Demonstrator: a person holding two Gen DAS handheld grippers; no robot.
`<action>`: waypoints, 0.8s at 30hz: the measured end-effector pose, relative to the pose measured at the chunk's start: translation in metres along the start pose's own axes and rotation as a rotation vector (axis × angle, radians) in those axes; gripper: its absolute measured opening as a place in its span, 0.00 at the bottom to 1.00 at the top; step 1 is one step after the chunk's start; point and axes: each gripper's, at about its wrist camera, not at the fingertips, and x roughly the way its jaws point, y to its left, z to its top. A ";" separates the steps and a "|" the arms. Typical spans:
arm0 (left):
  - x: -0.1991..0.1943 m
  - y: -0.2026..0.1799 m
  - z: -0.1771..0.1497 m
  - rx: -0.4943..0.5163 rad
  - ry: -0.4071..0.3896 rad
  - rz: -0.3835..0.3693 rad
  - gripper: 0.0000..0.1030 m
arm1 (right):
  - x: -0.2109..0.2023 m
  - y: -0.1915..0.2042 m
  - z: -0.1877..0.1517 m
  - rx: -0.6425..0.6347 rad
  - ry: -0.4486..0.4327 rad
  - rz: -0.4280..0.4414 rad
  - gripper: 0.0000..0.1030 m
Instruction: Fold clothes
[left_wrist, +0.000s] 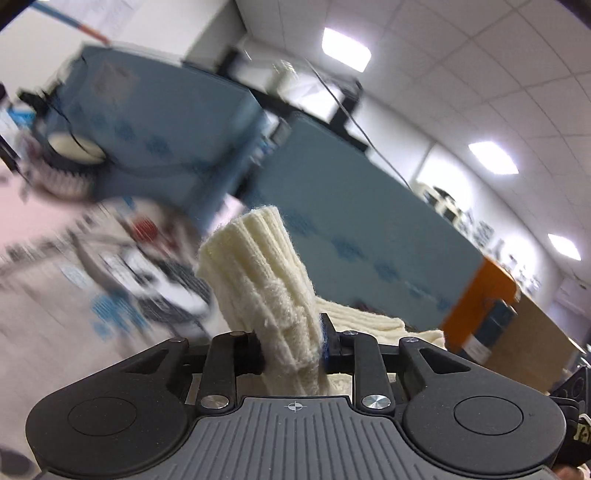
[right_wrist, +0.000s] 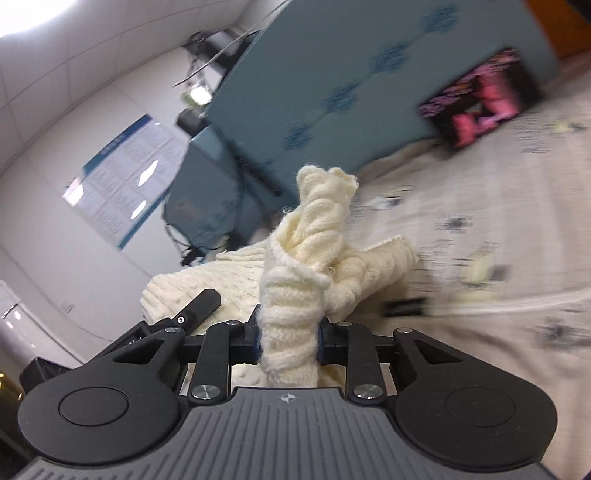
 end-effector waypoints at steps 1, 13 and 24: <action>-0.004 0.006 0.007 0.004 -0.023 0.016 0.23 | 0.010 0.008 0.001 -0.010 -0.001 0.017 0.22; 0.031 0.080 0.054 -0.099 -0.139 0.085 0.23 | 0.116 0.046 0.019 -0.198 -0.079 0.044 0.22; 0.104 0.102 0.024 -0.152 -0.023 0.106 0.23 | 0.157 -0.003 0.032 -0.320 -0.083 -0.059 0.22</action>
